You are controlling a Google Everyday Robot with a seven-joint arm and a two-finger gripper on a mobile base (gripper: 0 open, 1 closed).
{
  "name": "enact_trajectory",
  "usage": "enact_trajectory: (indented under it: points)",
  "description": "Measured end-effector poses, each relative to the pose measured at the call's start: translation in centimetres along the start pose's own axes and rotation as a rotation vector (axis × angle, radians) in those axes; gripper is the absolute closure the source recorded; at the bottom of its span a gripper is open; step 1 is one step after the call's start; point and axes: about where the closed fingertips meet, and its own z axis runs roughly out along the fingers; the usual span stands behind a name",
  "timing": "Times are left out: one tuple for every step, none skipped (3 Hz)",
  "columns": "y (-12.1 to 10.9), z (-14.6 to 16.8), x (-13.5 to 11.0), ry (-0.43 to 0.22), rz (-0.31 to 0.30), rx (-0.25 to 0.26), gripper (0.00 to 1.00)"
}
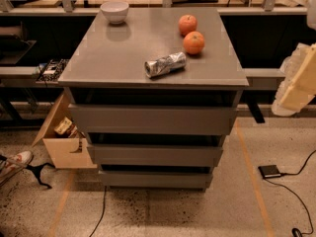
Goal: Open middle drawer
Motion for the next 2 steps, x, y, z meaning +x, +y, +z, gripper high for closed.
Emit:
enact_trajectory:
  points:
    - [0.2, -0.2, -0.4, -0.009, -0.004, 0.013, 0.0]
    - [2.0, 2.2, -0.8, -0.051, -0.008, -0.007, 0.0]
